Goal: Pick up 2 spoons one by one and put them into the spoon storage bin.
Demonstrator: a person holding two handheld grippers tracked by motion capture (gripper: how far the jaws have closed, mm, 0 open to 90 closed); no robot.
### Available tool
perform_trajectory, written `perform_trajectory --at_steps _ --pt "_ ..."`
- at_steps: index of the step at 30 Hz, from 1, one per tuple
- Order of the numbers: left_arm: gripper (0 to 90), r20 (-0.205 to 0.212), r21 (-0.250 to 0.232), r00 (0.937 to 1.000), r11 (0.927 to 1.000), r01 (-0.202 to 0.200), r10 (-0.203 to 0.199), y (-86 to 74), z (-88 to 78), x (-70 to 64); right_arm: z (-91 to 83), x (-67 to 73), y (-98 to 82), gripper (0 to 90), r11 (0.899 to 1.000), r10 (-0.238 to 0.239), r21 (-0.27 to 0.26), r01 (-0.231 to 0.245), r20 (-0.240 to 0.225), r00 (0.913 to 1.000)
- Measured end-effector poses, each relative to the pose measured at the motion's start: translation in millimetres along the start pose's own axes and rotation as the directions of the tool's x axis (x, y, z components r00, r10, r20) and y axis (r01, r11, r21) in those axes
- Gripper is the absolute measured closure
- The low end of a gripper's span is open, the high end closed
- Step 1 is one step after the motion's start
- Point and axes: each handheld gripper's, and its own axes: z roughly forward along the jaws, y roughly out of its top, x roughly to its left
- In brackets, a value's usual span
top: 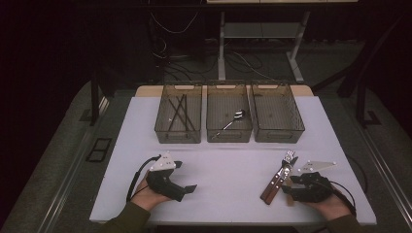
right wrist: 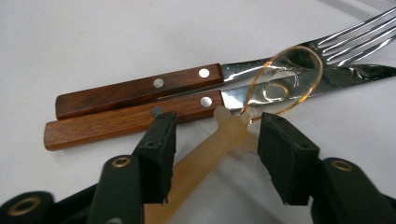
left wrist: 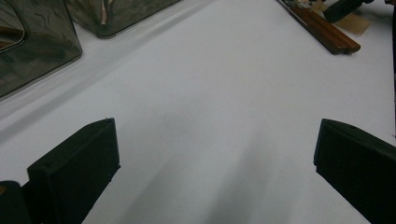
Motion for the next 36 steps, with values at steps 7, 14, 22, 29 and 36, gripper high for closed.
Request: perform_trajectory --at_steps 7,14,22,29,36 --pt "0.0 0.000 -0.001 1.0000 1.0000 -0.001 0.001 0.1 -0.1 -0.1 -0.2 0.4 -0.2 52.8 1.000 -0.006 0.004 0.006 0.019 0.9998" --pt "0.0 0.000 -0.002 1.0000 1.0000 -0.001 0.001 0.0 -0.1 -0.1 -0.7 0.4 0.1 57.4 1.000 0.001 0.007 -0.001 0.032 0.9995" --pt "0.0 0.000 -0.002 1.0000 1.0000 -0.004 0.004 0.1 -0.4 -0.2 -2.8 -3.2 0.1 68.4 1.000 0.027 0.010 -0.028 0.045 0.9986" --pt "0.0 0.002 -0.003 1.0000 1.0000 -0.005 0.005 0.2 -0.4 -0.1 -5.3 -6.4 -0.6 75.5 0.999 0.047 0.018 -0.048 0.039 0.9981" --pt "0.0 0.004 -0.005 1.0000 1.0000 -0.003 0.003 0.1 -0.4 0.0 -7.4 -8.1 -0.4 76.7 0.999 0.043 0.018 -0.043 0.047 0.9980"
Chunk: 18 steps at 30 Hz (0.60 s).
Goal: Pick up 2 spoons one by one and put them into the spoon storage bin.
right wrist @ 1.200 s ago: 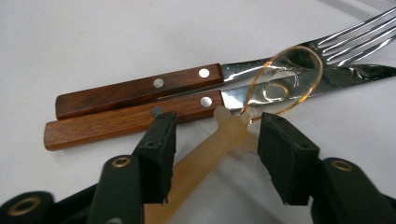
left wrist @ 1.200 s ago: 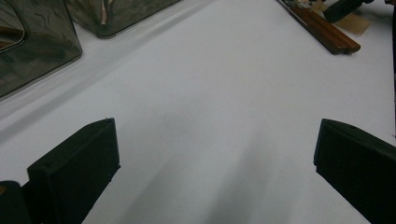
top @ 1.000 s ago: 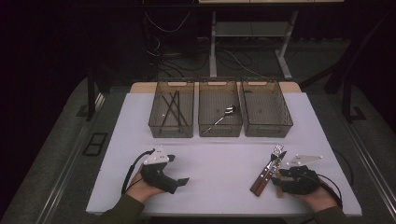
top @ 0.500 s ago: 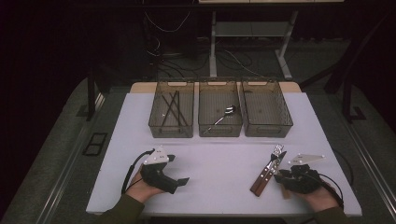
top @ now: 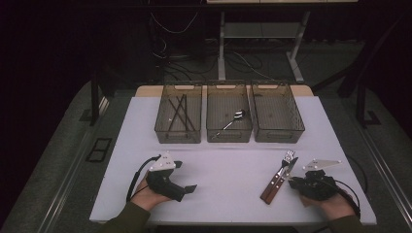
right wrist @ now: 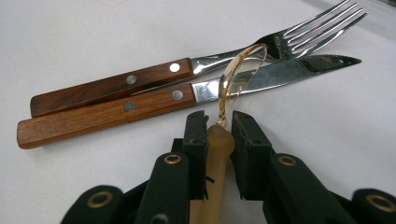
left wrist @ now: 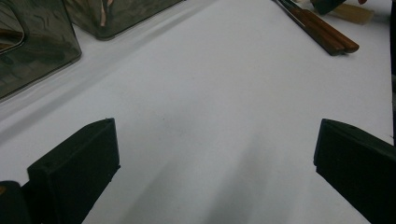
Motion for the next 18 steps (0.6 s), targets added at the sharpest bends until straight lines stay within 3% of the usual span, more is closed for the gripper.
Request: perform_trajectory --at_steps 18 --pt "0.0 0.009 0.002 0.9997 0.9997 -0.023 0.023 -2.2 -0.5 0.0 -7.2 -6.1 10.5 76.6 0.997 -0.019 -0.071 0.016 -0.030 0.9994"
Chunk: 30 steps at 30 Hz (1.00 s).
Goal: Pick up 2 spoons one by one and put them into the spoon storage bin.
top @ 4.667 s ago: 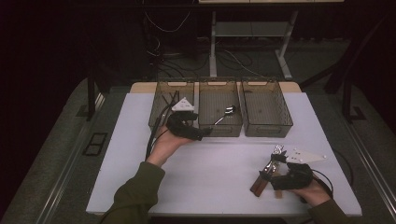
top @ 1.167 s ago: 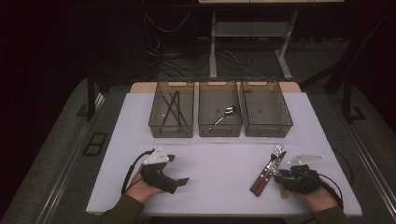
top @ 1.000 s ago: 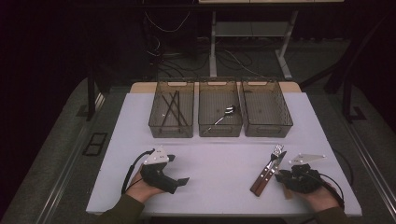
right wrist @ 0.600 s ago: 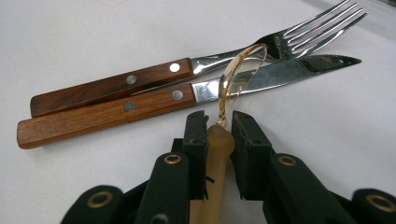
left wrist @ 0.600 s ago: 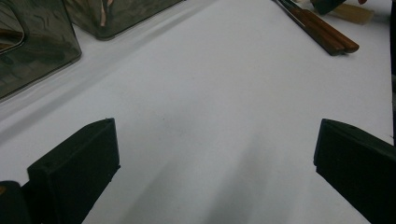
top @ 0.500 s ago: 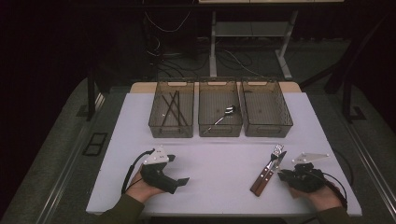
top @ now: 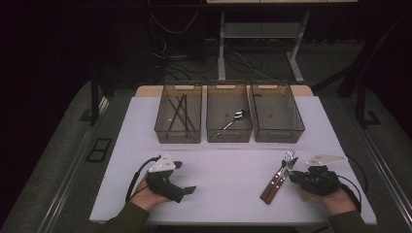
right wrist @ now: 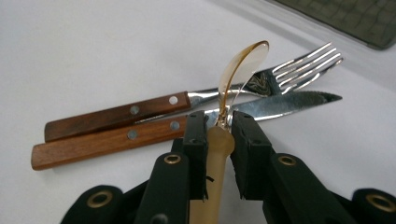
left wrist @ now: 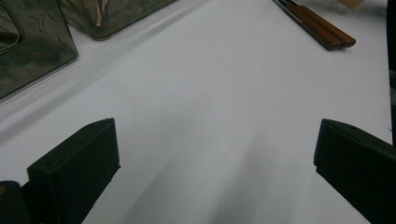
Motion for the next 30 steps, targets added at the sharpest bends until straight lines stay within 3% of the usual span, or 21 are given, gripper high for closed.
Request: perform_trajectory --at_steps 11,15,23,30 --pt "0.0 -0.001 0.015 0.9997 0.9996 -0.024 0.024 -3.3 -2.1 -1.8 0.3 -4.3 17.4 76.5 0.998 -0.016 -0.066 0.011 -0.074 0.9971" --pt "0.0 0.007 0.001 0.9999 1.0000 -0.008 0.008 -5.0 -4.7 -0.5 1.7 -3.7 24.2 76.5 0.996 -0.030 -0.081 0.022 -0.098 0.9948" --pt "0.0 0.010 0.011 0.9994 0.9994 -0.032 0.032 -3.5 -3.5 -1.6 4.6 -4.8 44.2 76.5 0.992 -0.046 -0.123 0.030 -0.131 0.9903" --pt "0.0 0.019 0.004 0.9996 0.9998 -0.020 0.020 -3.3 -3.3 -1.2 7.6 -7.9 62.1 76.5 0.986 -0.052 -0.165 0.027 -0.152 0.9870"
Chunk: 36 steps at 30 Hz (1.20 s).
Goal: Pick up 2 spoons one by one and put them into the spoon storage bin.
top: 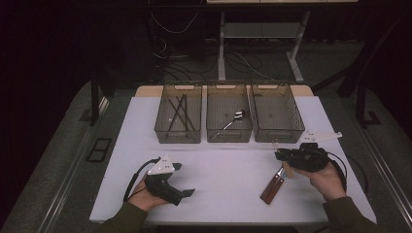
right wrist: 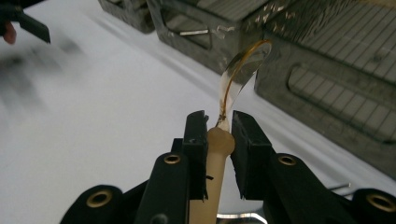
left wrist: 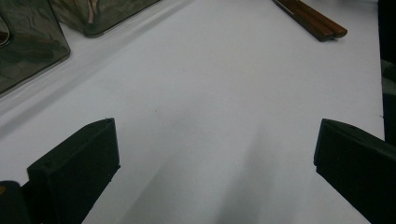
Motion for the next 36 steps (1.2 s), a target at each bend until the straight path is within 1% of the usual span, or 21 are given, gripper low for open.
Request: perform_trajectory --at_steps 4,6,7,13,17,18,20,28,32,33,36 --pt "0.0 0.001 -0.006 1.0000 1.0000 0.007 -0.007 0.0 -1.0 0.9 3.4 -3.3 12.4 76.5 1.000 0.002 -0.018 -0.002 -0.017 0.9999" --pt "0.0 0.002 -0.006 1.0000 1.0000 0.007 -0.007 0.1 -0.9 0.9 6.4 -4.0 18.1 76.5 1.000 -0.007 -0.020 0.006 -0.022 0.9997" --pt "0.0 0.002 -0.006 1.0000 0.9999 0.009 -0.009 0.0 -0.8 0.9 8.1 -4.0 20.6 76.5 1.000 -0.001 -0.020 0.001 -0.030 0.9996" --pt "0.0 0.001 -0.006 0.9999 0.9999 0.011 -0.011 0.0 0.0 0.6 22.4 -2.2 39.1 76.5 0.999 -0.015 -0.029 0.014 -0.042 0.9990" --pt "0.0 0.000 -0.008 0.9999 0.9999 0.012 -0.012 0.0 -0.3 0.6 36.2 -0.8 54.0 76.4 0.999 -0.025 -0.034 0.024 -0.038 0.9990" --pt "0.0 0.000 -0.008 0.9999 0.9999 0.011 -0.011 0.1 -0.7 0.7 39.7 -1.0 57.9 76.4 0.999 -0.021 -0.035 0.020 -0.032 0.9993" --pt "0.0 0.001 -0.008 1.0000 0.9999 0.008 -0.008 0.2 -1.3 1.0 45.7 -2.4 66.7 76.5 0.999 -0.020 -0.040 0.019 -0.032 0.9993" --pt "0.0 0.003 -0.022 0.9999 0.9997 0.013 -0.013 0.6 -0.9 0.1 69.6 -8.0 104.7 76.4 0.998 -0.022 -0.051 0.022 -0.003 0.9998" --pt "0.0 0.006 -0.027 0.9998 0.9995 0.017 -0.017 0.6 -0.7 -0.1 81.6 -11.5 120.7 76.4 0.999 -0.023 -0.050 0.023 0.007 0.9997" --pt "0.0 0.006 -0.023 0.9999 0.9997 0.011 -0.011 0.6 -1.0 0.3 85.6 -12.2 125.2 76.4 0.998 -0.027 -0.052 0.027 0.013 0.9996" --pt "0.0 0.007 -0.028 0.9998 0.9995 0.017 -0.017 0.6 -0.6 -0.5 95.9 -15.1 135.0 76.3 0.998 -0.029 -0.050 0.030 0.014 0.9995"
